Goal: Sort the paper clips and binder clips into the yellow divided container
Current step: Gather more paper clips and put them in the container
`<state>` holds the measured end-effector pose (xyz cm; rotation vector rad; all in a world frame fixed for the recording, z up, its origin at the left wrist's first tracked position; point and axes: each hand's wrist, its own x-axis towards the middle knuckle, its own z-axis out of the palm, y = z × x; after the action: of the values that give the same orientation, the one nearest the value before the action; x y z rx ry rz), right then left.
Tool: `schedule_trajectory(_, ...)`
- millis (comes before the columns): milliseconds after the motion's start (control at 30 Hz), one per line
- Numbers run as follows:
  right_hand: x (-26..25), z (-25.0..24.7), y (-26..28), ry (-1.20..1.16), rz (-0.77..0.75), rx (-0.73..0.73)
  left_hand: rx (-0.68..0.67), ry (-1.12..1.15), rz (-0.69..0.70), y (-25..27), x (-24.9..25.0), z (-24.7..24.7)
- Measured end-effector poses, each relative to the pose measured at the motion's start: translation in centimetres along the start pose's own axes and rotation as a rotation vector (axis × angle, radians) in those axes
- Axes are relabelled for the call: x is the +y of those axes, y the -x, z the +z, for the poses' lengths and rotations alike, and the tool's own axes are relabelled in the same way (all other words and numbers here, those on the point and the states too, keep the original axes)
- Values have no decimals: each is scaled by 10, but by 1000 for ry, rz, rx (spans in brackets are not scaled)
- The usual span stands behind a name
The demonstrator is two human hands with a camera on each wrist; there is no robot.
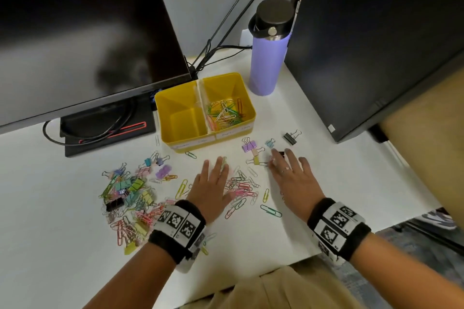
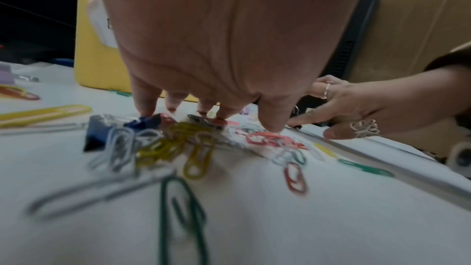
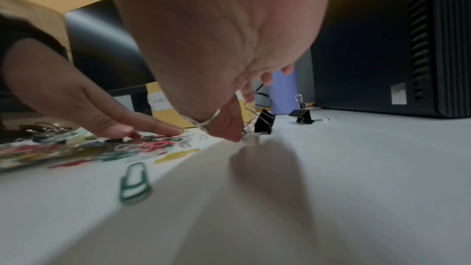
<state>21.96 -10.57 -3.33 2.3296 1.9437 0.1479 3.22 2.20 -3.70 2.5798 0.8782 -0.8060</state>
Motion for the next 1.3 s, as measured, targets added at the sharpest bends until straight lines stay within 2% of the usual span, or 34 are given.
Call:
schedule_trajectory(100, -7, -1, 13, -85, -120, -34, -25, 5, 82, 23, 7, 15)
schedule_trajectory(167, -10, 1, 19, -242, -149, -83, -17, 85, 125, 32, 7, 19)
schedule_trajectory(233, -8, 4, 19, -443, -106, -91, 16, 240, 124, 41, 6, 10)
schedule_trajectory(333, 0, 0, 14, -597, 25, -39, 194, 369, 82, 44, 5, -7)
schedule_trajectory(433, 8, -7, -1, -633, 42, -52, 277, 285, 107, 31, 15, -18)
schedule_trajectory(533, 12, -6, -16, -622, 15, -228, 229, 153, 233, 17, 40, -17)
schedule_trajectory(567, 14, -3, -18, -614, 19, -238, 201, 106, 256, 15, 47, -13)
schedule_trajectory(733, 39, 3, -19, -503, 95, -114, 174, 33, 225, 24, 42, 7)
schedule_trajectory(800, 40, -2, -17, -437, 56, -35, 188, 84, 240, 34, 35, 9)
schedule_trajectory(867, 30, -5, -9, -462, -87, 7, 229, 204, 205, 49, 24, 6)
schedule_trajectory(900, 23, -6, -2, -517, -166, -21, 255, 277, 160, 59, 16, 6)
schedule_trajectory(967, 7, -6, 12, -666, -243, -215, 312, 423, 46, 79, -3, 11)
schedule_trajectory(1033, -6, -3, 16, -764, -227, -371, 388, 507, -61, 95, -21, 24)
schedule_trajectory(1100, -18, -2, 7, -803, -183, -384, 442, 545, -144, 103, -33, 35)
schedule_trajectory(1167, -33, -6, -10, -769, -160, -334, 461, 567, -213, 102, -34, 34)
schedule_trajectory(1233, -48, -14, -26, -696, -199, -316, 470, 581, -254, 94, -28, 28)
schedule_trajectory(1300, -60, -24, -40, -574, -285, -344, 424, 586, -273, 82, -21, 24)
